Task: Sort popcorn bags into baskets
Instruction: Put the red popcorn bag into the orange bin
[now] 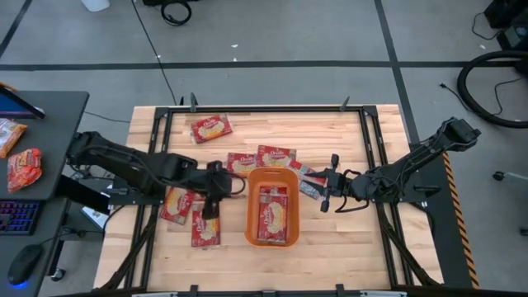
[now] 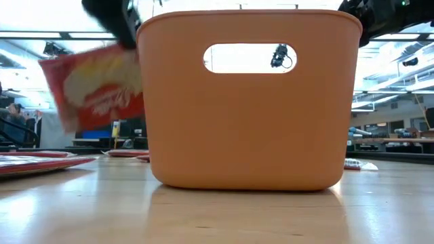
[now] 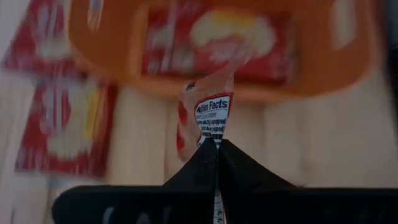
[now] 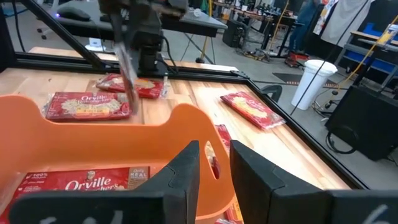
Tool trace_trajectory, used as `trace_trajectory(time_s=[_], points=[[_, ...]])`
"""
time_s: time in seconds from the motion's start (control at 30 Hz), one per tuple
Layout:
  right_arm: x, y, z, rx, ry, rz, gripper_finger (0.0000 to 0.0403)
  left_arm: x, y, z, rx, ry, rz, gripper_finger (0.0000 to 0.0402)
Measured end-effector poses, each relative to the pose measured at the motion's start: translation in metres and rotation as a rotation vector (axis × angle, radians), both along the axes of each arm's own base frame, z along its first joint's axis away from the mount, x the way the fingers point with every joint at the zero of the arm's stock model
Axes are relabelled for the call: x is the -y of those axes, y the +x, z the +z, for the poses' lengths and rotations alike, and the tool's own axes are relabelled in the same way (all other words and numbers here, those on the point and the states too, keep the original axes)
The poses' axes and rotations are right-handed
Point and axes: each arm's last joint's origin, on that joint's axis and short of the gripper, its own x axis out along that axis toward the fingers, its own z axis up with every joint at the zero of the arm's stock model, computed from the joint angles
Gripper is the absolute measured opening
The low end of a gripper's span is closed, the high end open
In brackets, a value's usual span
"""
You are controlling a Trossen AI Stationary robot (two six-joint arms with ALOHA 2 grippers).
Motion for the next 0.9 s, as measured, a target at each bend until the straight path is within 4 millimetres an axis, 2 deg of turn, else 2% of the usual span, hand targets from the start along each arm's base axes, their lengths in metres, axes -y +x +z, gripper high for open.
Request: trace_trajectory(time_s=[0.13,0.3,0.67,0.9], points=[[0.000,0.000,0.000,0.001,0.001,0.004,0.0093,0.003,0.011,0.019,0.156,0.024,-0.075,0.0012],[0.000,0.000,0.000,0.000,0.001,0.007,0.0093,0.007,0.029,0.024,0.318,0.131,-0.189,0.0012],[0.000,0.000,-0.001,-0.006,-0.002,0.007,0.0093,0.019,0.077,-0.004,0.448,0.372,-0.404,0.0013],[0.000,0.000,-0.001,-0.006,-0.002,0.008,0.0093,0.024,0.106,-0.050,0.367,0.513,-0.492,0.0012]])
